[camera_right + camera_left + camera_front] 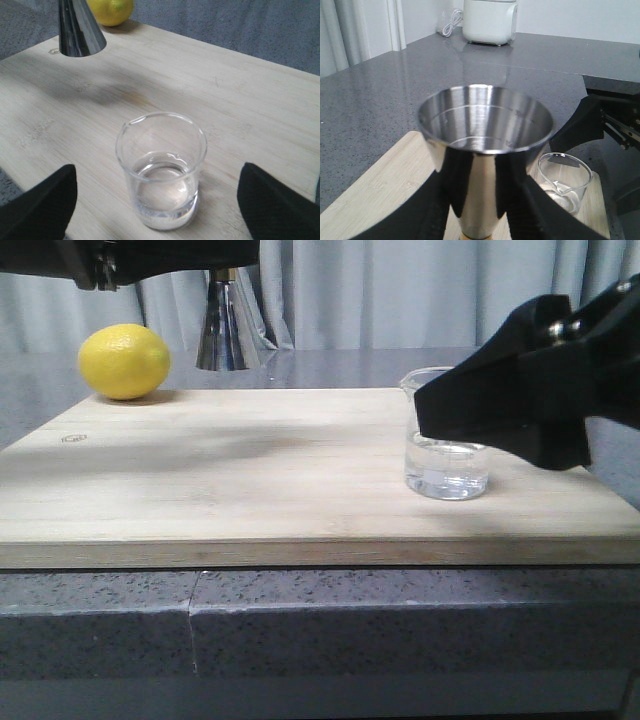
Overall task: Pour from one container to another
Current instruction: 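Reach the right gripper to the glass beaker and grasp it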
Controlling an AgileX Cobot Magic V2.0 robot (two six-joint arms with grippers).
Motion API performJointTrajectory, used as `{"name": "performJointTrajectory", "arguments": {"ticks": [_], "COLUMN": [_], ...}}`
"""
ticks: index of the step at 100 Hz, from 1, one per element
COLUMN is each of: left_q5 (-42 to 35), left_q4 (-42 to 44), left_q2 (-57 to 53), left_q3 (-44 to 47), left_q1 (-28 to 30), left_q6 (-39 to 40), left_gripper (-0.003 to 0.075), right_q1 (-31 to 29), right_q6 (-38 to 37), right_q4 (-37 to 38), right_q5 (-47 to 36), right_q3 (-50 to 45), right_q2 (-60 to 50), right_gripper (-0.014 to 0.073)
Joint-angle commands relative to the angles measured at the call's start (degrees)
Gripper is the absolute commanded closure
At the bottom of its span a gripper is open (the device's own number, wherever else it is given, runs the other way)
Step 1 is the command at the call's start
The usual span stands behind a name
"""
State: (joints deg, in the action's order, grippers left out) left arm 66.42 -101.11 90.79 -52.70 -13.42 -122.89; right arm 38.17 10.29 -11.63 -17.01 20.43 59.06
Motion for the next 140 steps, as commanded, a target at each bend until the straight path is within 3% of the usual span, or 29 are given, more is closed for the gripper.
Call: {"name": "performJointTrajectory", "arguments": {"ticks": [1, 20, 78, 113, 140], "left_q5": [4.92, 4.92, 4.92, 4.92, 4.92], "left_q4": [-5.66, -5.66, -5.66, -5.66, -5.66], "left_q2": [-2.54, -2.54, -2.54, -2.54, -2.54], "left_q3": [-1.76, -1.76, -1.76, -1.76, -1.76], "left_q1": [-0.46, -0.46, -0.46, -0.46, -0.46], "left_q6": [0.44, 0.44, 0.44, 0.44, 0.44], "left_gripper": [0.0491, 0.0491, 0.0491, 0.0491, 0.0491], "right_q1": [0.28, 2.79, 2.92, 2.92, 2.92], "right_q6": [0.55, -1.08, -1.91, -1.91, -1.91], "right_q4": [0.82, 1.59, 1.67, 2.27, 2.27], "right_q5": [-9.12, -23.67, -49.09, -54.06, -54.06], "right_q3": [0.31, -4.82, -6.44, -6.44, -7.43], "right_q2": [1.36, 3.64, 22.32, 25.89, 25.89], "right_gripper": [0.0008, 0.0008, 0.0008, 0.0012, 0.0218]}}
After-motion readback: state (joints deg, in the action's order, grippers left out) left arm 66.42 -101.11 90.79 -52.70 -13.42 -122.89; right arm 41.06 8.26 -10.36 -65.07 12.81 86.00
